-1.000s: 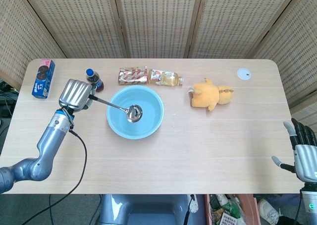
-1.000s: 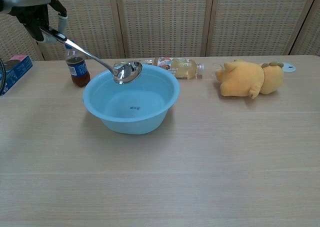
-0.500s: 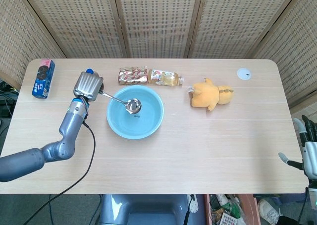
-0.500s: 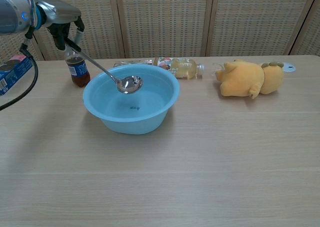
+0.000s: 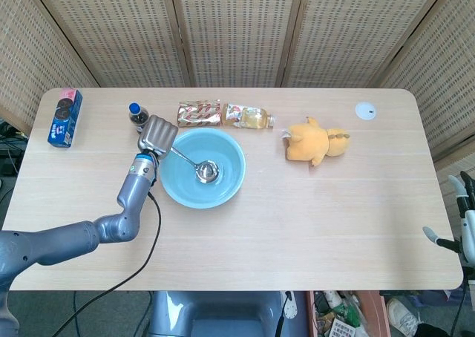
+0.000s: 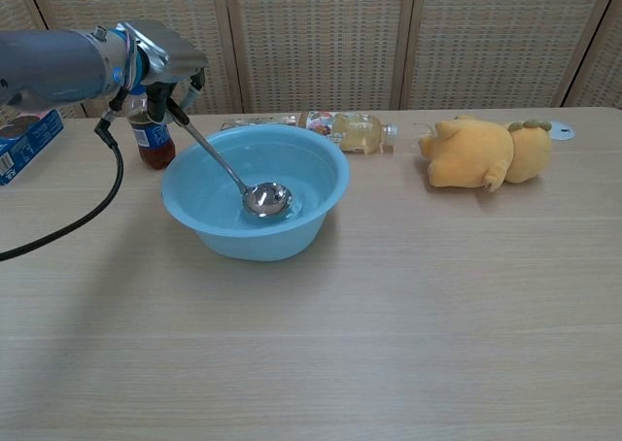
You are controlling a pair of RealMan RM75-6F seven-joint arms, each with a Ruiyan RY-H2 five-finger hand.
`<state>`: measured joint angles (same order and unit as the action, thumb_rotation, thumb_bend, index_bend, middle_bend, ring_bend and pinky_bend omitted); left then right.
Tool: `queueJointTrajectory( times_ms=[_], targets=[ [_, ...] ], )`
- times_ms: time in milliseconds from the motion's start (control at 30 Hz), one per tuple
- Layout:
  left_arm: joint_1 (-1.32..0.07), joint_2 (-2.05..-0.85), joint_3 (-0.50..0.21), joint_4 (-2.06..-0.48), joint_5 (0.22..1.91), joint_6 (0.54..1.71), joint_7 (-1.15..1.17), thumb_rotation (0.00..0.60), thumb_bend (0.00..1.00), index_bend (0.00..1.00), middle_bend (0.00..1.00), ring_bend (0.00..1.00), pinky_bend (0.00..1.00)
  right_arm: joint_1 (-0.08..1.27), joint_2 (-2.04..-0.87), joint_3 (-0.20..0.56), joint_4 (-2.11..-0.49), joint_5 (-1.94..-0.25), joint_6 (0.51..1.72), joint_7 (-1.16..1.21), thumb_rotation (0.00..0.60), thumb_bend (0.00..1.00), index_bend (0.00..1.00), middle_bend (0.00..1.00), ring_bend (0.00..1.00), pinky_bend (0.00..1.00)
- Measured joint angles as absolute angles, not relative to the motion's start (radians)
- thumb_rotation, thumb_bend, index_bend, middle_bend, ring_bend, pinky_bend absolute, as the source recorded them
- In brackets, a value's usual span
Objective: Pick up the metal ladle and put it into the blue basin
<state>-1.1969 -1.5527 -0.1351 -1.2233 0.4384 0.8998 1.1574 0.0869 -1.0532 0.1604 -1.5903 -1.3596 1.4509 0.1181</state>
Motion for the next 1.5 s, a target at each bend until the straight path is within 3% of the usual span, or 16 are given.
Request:
queueJointTrajectory(
  times_ms=[1500],
  targets=[
    [-1.3, -1.657, -0.058, -1.207, 0.35, 0.989, 1.406, 0.6, 0.58, 0.84, 1.0, 0.98, 1.0, 0.081, -1.038, 0.166, -1.58, -1.354, 1.447, 0.169, 0.6, 0.0, 0.0, 0.0, 0.0, 0.0]
  ],
)
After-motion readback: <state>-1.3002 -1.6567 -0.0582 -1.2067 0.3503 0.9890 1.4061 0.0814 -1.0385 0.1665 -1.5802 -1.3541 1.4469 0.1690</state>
